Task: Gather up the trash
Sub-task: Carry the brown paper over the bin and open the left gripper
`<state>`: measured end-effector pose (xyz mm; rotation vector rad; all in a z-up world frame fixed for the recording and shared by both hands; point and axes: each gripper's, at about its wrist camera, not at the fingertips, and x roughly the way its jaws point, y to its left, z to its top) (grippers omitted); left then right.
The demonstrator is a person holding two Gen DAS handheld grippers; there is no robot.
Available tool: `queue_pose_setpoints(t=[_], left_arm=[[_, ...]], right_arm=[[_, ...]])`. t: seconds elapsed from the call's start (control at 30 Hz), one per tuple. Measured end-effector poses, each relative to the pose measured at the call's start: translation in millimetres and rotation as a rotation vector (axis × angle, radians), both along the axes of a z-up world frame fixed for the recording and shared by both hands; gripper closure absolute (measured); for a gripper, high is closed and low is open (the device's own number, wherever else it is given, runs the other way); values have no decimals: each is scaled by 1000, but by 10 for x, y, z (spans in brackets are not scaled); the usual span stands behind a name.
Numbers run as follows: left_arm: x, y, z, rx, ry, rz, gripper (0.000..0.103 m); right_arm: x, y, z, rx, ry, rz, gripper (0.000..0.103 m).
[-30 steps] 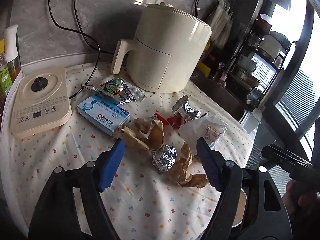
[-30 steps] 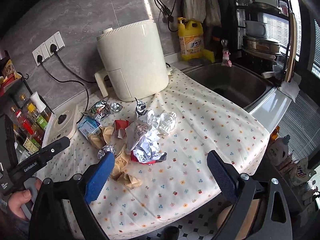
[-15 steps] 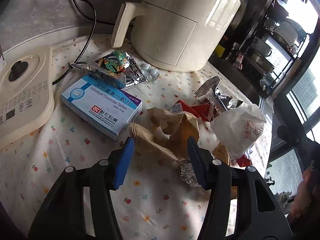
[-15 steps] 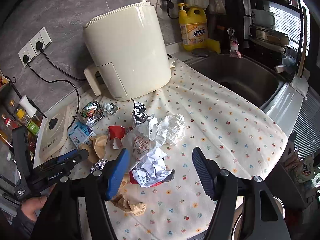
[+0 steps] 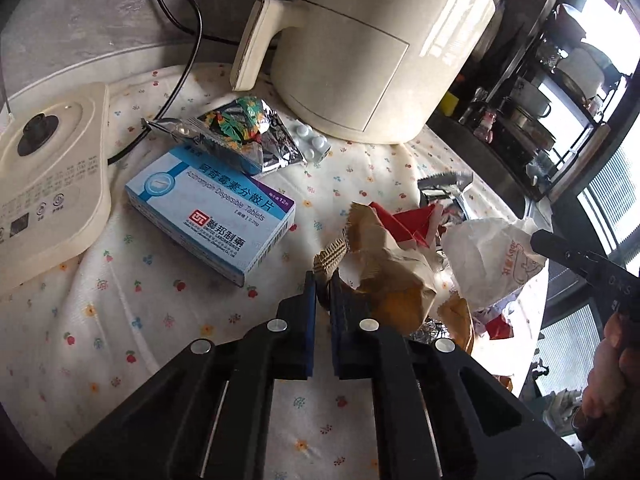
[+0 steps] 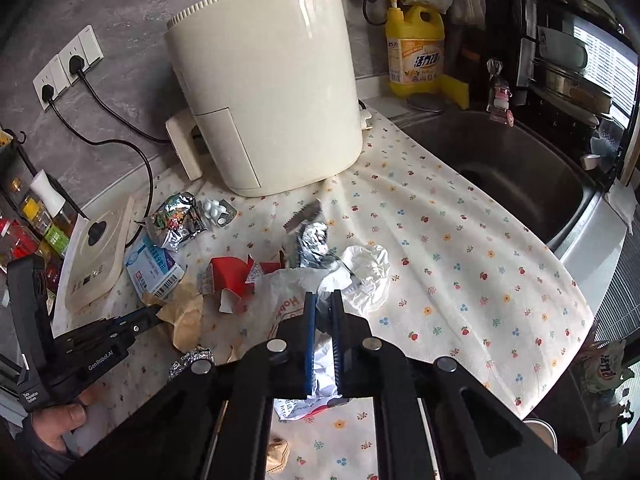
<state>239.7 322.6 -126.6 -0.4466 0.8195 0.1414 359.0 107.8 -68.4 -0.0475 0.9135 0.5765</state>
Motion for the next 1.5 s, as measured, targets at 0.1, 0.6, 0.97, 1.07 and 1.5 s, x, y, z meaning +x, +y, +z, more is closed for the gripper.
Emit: queue_pose_setpoints(t=[0.1,0.6,0.97,1.07,1.5], left_arm=[[-92,29,156,16,-42,28,96],[-211,-392,790,27,-200,-53,96],[141,-1245,924,42,-226,-277,96],[196,-1540,955,49,-234,-302,96],[259,-2896,905,46,-193,-376,96]], right_arm=[[-75,-55,143,39,-35,7,96],[-542,-729,675,148,-149,-49,96],[-642,-1664,607,140,-115,-229,95],[-650,-1936,576,134,-109,-257,95],[-691,-3212,255,89,-17,-326,95]])
